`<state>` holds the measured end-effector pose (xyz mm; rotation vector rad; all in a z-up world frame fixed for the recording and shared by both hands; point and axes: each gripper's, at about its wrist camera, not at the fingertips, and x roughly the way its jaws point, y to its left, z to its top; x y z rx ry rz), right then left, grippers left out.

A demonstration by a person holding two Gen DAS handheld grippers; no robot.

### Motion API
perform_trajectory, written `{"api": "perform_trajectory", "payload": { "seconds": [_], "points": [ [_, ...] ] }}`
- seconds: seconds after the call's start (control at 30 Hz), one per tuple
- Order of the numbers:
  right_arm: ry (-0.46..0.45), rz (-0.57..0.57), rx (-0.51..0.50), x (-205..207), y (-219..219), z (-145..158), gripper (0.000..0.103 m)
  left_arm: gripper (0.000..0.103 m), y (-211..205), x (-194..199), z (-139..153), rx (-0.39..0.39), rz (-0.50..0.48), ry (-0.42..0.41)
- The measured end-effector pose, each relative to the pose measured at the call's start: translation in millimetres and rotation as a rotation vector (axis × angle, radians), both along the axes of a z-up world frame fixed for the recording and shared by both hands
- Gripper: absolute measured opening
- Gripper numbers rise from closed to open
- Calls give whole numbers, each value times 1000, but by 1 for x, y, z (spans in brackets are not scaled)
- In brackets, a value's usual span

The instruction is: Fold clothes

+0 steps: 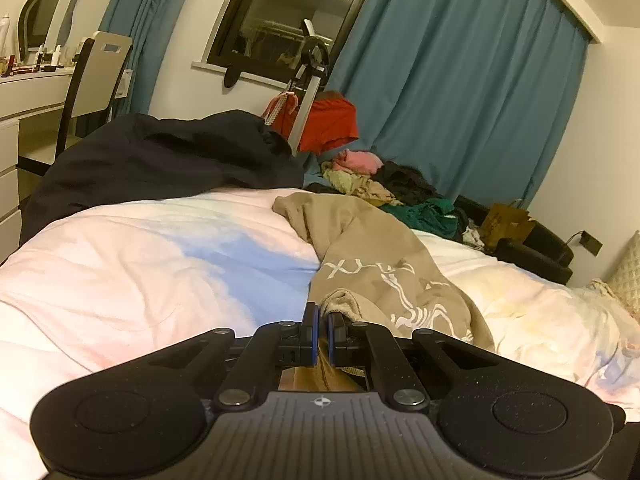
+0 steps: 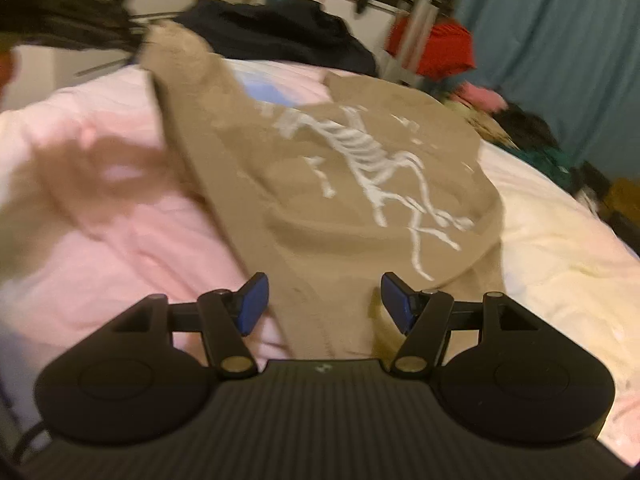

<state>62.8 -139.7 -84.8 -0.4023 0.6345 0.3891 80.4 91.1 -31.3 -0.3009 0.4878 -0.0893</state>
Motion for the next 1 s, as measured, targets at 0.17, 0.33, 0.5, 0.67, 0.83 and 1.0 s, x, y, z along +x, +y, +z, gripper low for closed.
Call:
{"api": "perform_trajectory", "payload": {
  "seconds": [0.17,0.33,0.5,0.67,0.83,1.0],
  "points": [
    [-53,-214,225,20,-36,15,64,5,-3,-1,-3,8,-6,13],
    [-115,-307,373,23,-61,28,64,5,-6,-1,-6,16,-11,26],
    [-104,-219,293,18,-41,23,64,5,-4,0,-8,13,-2,35],
    [-125,-47,205,2,-9,17,64,5,-2,1,-8,8,6,40],
    [-160,144,37,-19,37,-5,64,5,-2,1,-8,11,8,37],
    [-152,109,-87,-5,59,-36,64,5,-4,0,-8,23,7,28]
  ]
}}
